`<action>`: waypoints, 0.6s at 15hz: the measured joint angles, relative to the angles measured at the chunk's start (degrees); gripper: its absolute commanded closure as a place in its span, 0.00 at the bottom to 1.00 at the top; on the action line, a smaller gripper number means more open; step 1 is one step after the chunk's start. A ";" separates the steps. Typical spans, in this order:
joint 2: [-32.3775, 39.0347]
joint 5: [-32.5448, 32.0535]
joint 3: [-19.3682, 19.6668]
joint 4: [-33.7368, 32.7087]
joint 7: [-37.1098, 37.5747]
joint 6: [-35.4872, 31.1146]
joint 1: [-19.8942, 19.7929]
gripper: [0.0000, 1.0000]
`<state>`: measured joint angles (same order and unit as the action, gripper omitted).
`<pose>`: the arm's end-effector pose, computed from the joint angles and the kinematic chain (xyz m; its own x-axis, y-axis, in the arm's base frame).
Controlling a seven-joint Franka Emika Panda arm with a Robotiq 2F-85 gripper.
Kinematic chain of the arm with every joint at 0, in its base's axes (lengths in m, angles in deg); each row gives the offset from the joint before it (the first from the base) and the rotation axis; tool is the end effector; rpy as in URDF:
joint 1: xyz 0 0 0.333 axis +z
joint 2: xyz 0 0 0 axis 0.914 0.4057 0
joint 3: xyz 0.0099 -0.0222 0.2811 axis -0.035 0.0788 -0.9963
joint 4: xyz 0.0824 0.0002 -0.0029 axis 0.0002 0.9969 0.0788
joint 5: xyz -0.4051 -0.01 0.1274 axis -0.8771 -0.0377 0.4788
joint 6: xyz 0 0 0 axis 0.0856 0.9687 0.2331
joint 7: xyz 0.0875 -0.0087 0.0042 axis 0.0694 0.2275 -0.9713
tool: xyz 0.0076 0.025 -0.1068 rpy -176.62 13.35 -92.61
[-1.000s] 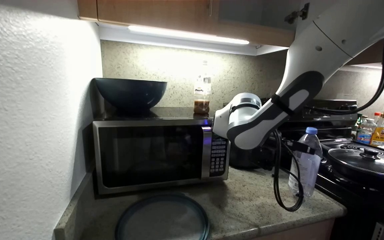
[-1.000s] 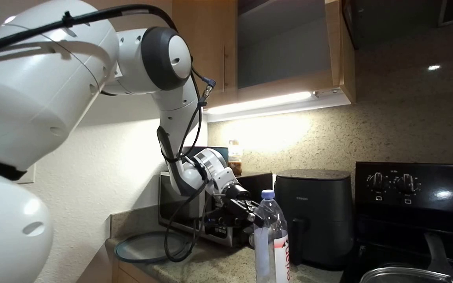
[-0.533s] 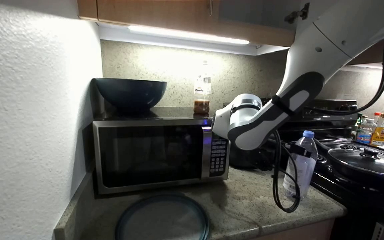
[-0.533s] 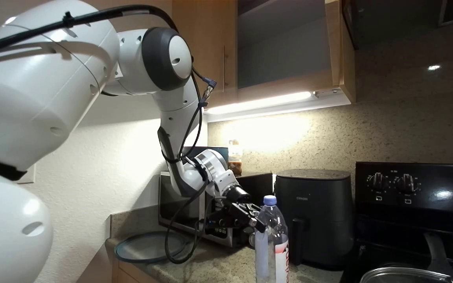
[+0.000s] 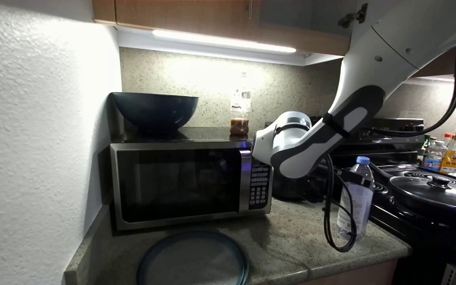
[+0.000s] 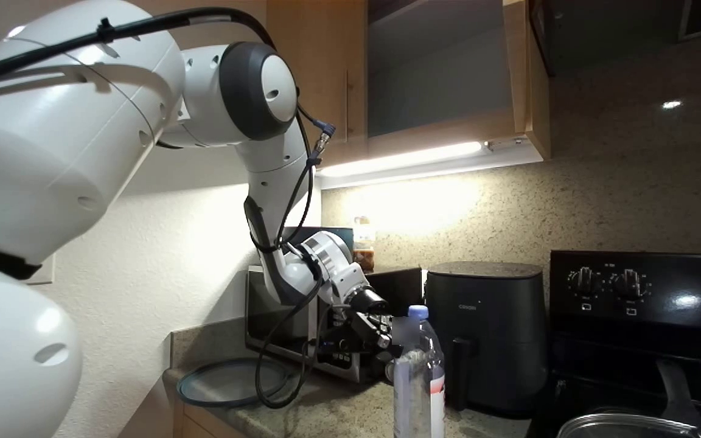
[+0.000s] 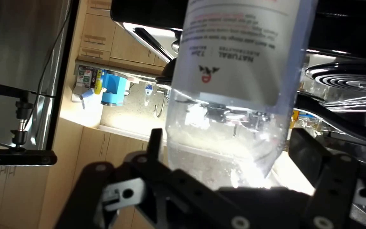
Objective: Put the bottle upright to the right
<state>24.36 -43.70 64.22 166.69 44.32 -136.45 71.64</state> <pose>0.5779 -0.0265 0.2171 0.0217 -0.3478 0.9373 -0.9021 0.3973 0.1683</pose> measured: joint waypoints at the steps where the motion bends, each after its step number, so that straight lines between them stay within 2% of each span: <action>1: -0.04 0.00 0.02 -0.01 0.00 0.33 0.06 0.00; 9: -4.22 -0.57 0.24 -0.10 2.17 8.74 2.52 0.00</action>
<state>20.14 -44.27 64.46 166.59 46.49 -127.71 74.17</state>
